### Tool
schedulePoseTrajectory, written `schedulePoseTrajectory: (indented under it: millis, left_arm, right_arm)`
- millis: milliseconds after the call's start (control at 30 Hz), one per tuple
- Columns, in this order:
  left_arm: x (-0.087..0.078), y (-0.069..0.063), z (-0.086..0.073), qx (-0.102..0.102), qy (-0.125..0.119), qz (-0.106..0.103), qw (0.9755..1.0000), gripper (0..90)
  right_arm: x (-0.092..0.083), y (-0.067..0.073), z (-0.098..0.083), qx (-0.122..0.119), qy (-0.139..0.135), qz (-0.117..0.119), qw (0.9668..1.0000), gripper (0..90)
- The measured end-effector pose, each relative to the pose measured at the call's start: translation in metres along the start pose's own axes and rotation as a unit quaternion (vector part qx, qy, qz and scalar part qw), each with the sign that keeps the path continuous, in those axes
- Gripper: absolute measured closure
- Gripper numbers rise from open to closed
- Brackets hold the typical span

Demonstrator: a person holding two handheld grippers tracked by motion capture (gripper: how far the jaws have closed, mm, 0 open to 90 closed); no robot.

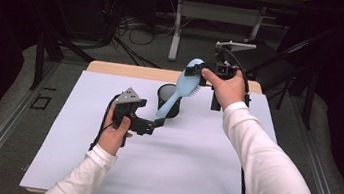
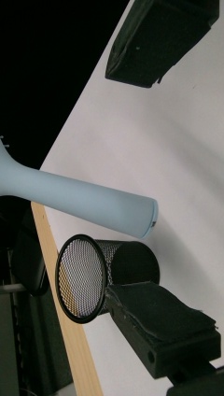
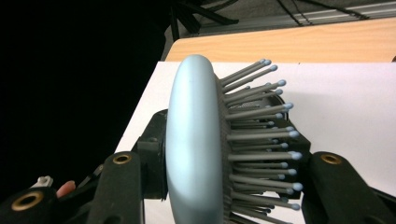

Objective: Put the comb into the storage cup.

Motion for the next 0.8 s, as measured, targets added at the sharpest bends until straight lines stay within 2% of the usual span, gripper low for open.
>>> schedulePoseTrajectory:
  millis: [467,633,800]
  left_arm:
    - [0.000,0.003,-0.002,-0.002,0.011,0.008,0.9999,0.7]
    - [0.000,0.004,0.000,0.003,0.002,0.011,0.9999,0.7]
    - [0.000,0.005,0.000,-0.004,0.001,0.006,1.0000,0.7]
  right_arm:
    - [0.001,-0.005,0.014,0.008,-0.019,-0.012,0.9997,49.1]
    - [0.001,-0.007,0.020,0.000,-0.028,-0.024,0.9993,49.1]
    - [0.004,-0.009,0.023,-0.004,-0.040,-0.034,0.9986,49.0]
Point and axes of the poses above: each handheld gripper's, and its own axes: x roughly forward along the jaws, z roughly out of its top, y roughly to its left, the point moved 8 cm from there along x, roughly forward along the jaws, and after that the axes turned 9 degrees about -x, right-handed, at the moved point
